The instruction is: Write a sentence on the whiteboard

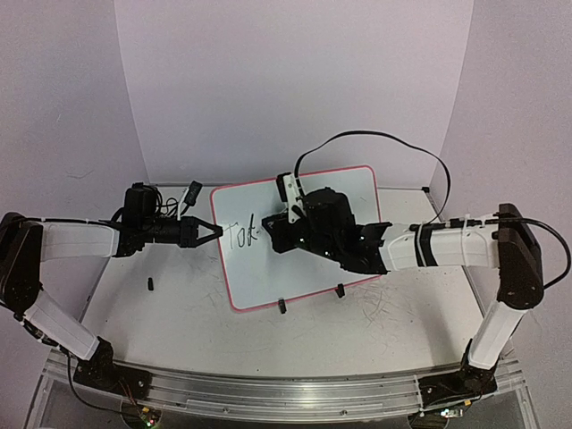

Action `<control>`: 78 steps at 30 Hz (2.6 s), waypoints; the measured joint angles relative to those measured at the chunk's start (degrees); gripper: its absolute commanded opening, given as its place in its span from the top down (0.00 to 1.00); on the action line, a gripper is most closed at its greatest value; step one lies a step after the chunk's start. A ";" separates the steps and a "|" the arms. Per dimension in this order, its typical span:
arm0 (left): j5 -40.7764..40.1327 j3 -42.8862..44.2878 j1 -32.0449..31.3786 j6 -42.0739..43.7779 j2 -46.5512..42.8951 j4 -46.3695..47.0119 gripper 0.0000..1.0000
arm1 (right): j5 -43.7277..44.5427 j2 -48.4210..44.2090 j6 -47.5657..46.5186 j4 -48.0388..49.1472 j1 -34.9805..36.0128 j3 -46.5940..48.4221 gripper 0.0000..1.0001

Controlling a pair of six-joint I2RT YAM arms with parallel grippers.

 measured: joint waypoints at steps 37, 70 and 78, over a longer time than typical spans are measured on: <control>-0.04 0.03 0.00 0.06 0.01 -0.18 1.00 | 3.84 3.01 -0.33 0.30 -0.47 3.53 1.00; -0.47 0.69 0.07 0.20 0.01 -1.48 1.00 | 3.98 2.25 0.68 0.12 -0.43 0.84 1.00; -0.49 0.71 0.07 0.22 0.01 -1.49 1.00 | 4.03 2.25 0.27 -0.08 -1.18 2.21 1.00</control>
